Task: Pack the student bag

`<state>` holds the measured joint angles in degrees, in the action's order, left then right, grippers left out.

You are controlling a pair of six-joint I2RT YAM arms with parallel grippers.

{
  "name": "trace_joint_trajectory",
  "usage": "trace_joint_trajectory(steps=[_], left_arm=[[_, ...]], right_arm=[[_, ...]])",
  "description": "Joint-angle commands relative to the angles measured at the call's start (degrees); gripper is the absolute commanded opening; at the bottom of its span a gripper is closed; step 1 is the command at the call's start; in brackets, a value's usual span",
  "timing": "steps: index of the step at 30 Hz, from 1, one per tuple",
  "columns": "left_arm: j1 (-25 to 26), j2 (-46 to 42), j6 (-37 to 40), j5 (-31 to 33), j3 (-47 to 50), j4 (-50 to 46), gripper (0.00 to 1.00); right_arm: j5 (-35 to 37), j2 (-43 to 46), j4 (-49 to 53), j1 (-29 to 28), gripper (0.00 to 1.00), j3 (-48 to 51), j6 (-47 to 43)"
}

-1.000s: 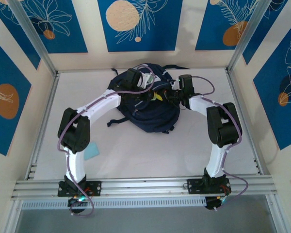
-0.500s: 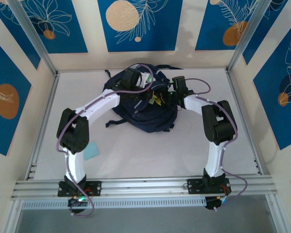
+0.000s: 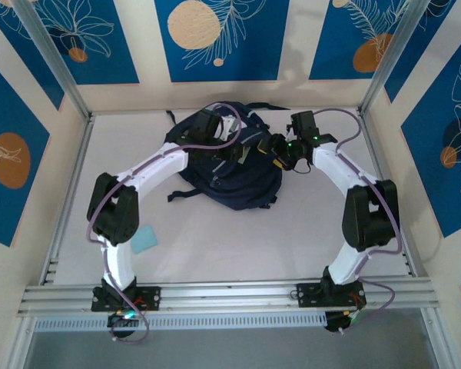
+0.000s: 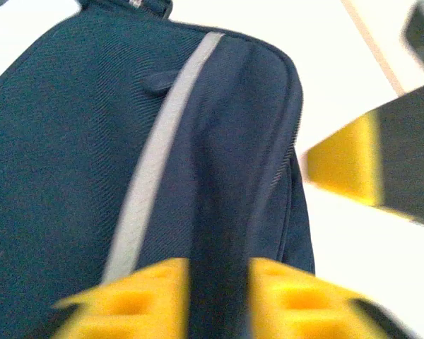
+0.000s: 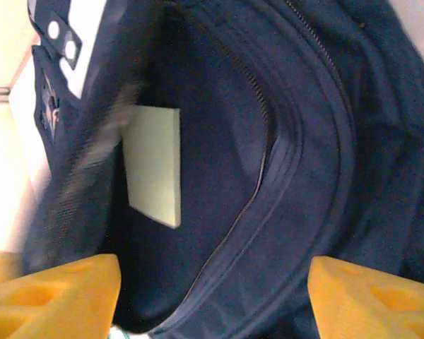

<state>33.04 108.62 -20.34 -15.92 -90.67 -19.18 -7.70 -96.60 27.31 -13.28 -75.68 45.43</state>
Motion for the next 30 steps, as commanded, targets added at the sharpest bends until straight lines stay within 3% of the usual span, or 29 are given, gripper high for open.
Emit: trace_joint_trajectory(steps=[1,2,5,10,16,25,30], left_arm=[[-2.8,-7.0,-1.4,2.8,4.3,-3.7,0.67],[-3.4,-8.7,-1.7,3.1,6.1,-4.4,0.76],[-5.7,-14.6,-2.3,7.4,12.2,-8.1,0.99],[-9.3,-24.9,-4.4,17.6,24.1,-15.0,1.0],[-13.9,-35.4,-8.7,24.1,36.0,-23.1,1.0],[-17.3,-44.0,-15.6,25.1,50.1,-30.9,1.0],[-17.3,-45.6,-19.6,22.8,56.3,-27.4,1.0]], right_arm=[[6.8,7.1,8.6,-0.4,0.91,1.7,-7.5],[7.8,8.7,9.2,-0.3,0.99,2.4,-8.0],[8.9,13.4,9.6,-0.3,0.99,5.4,-9.1],[7.6,19.2,6.4,-1.4,0.99,11.0,-9.0],[7.1,22.1,0.7,-4.9,0.99,16.2,-7.3],[9.3,19.2,-4.8,-11.4,0.99,19.1,-4.9],[9.3,16.4,-5.0,-12.7,0.99,17.5,-5.2]])
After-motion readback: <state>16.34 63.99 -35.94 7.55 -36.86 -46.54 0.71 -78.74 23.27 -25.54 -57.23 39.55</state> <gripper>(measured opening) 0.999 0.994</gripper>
